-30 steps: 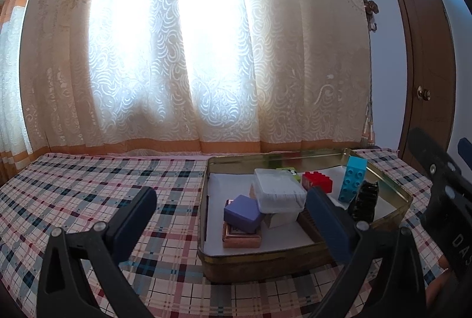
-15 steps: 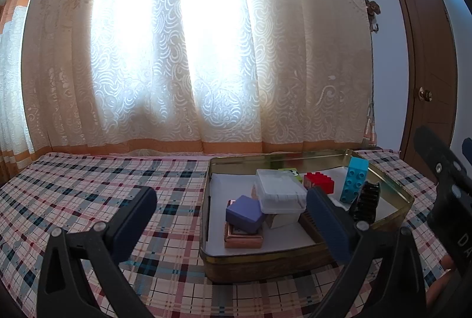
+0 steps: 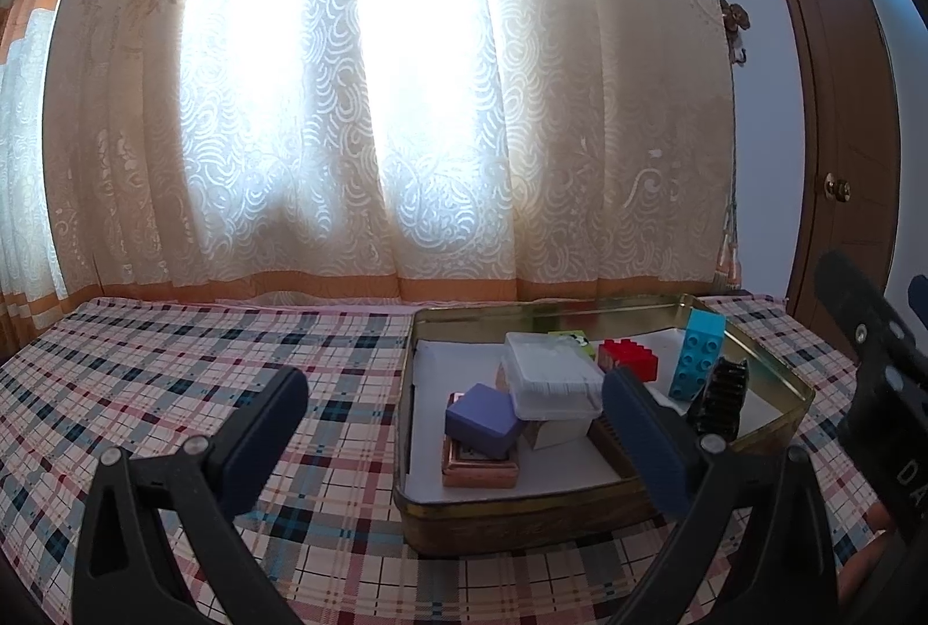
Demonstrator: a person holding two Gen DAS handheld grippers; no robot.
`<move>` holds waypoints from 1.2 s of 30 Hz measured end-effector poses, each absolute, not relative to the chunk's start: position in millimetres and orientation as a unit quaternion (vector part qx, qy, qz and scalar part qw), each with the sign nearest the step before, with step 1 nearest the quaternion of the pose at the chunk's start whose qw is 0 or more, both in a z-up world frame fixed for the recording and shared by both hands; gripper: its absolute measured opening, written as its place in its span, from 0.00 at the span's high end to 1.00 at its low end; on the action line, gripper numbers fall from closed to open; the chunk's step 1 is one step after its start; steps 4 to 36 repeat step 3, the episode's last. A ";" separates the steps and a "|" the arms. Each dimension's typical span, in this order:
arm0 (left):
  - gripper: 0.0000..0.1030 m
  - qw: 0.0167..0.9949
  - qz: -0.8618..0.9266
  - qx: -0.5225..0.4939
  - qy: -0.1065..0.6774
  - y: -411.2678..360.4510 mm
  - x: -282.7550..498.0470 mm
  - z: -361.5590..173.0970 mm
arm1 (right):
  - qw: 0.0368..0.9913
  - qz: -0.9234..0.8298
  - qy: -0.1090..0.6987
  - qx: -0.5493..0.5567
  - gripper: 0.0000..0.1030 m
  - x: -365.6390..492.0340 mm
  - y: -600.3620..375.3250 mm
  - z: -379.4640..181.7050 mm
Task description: Organize rigid objects
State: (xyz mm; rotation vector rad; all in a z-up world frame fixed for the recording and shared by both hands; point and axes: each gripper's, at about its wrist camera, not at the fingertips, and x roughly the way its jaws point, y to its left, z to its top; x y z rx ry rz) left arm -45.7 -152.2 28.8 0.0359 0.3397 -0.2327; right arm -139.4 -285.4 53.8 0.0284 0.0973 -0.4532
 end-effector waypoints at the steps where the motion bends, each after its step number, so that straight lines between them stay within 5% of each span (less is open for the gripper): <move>1: 0.00 0.979 -0.116 0.017 0.169 -152.2 -45.9 28.8 | 0.973 -0.225 0.049 0.014 0.01 -139.3 -285.7 53.7; 36: 0.00 0.978 -0.115 0.018 0.172 -153.0 -45.2 28.4 | 0.972 -0.228 0.051 0.016 0.01 -139.0 -286.7 53.1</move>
